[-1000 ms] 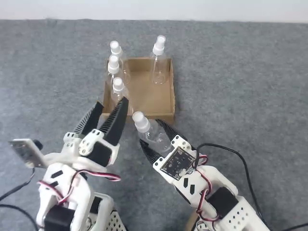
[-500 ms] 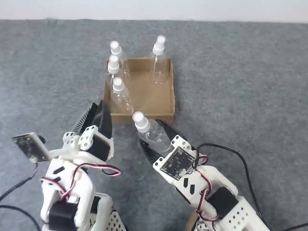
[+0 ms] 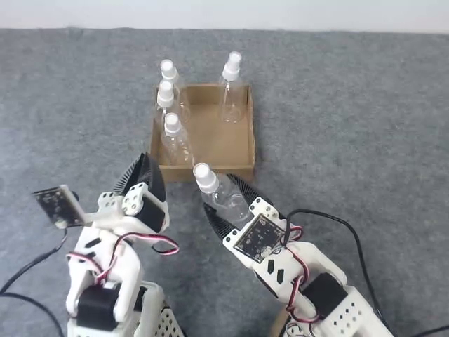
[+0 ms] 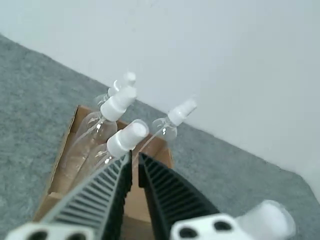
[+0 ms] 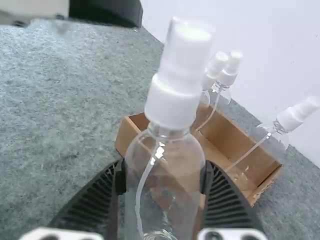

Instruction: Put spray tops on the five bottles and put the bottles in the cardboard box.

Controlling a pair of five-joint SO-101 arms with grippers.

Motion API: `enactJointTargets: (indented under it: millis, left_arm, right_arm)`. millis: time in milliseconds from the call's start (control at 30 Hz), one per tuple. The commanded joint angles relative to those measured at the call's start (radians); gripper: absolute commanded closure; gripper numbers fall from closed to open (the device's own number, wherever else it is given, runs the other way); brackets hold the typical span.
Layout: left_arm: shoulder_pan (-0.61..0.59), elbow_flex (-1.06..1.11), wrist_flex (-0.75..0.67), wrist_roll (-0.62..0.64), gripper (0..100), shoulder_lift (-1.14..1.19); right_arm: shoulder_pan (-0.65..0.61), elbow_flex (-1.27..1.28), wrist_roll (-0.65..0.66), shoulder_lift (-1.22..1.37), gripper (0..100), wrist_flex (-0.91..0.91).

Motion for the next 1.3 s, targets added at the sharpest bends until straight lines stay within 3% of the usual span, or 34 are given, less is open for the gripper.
enactJointTargets:
  millis: [0,267,767,1100,1267]
  left_arm:
    - [0.008,0.002,-0.040,-0.011,99,-0.020]
    - [0.012,0.077,-0.112,-0.011,99,-0.020]
    - [0.292,0.131,-0.103,-0.123,99,-0.020]
    - [0.331,0.131,-0.104,-0.141,99,-0.020]
    - [0.381,0.131,-0.104,-0.210,99,-0.020]
  right_arm:
    - [-0.001,-0.021,0.009,-0.019,91.9,-0.018]
    - [-0.002,-0.021,0.009,-0.021,91.9,-0.019]
    - [-0.008,-0.014,0.009,-0.021,91.9,-0.019]
    - [-0.008,-0.012,0.009,-0.021,91.9,-0.019]
    - [-0.008,-0.006,0.009,-0.021,91.9,-0.019]
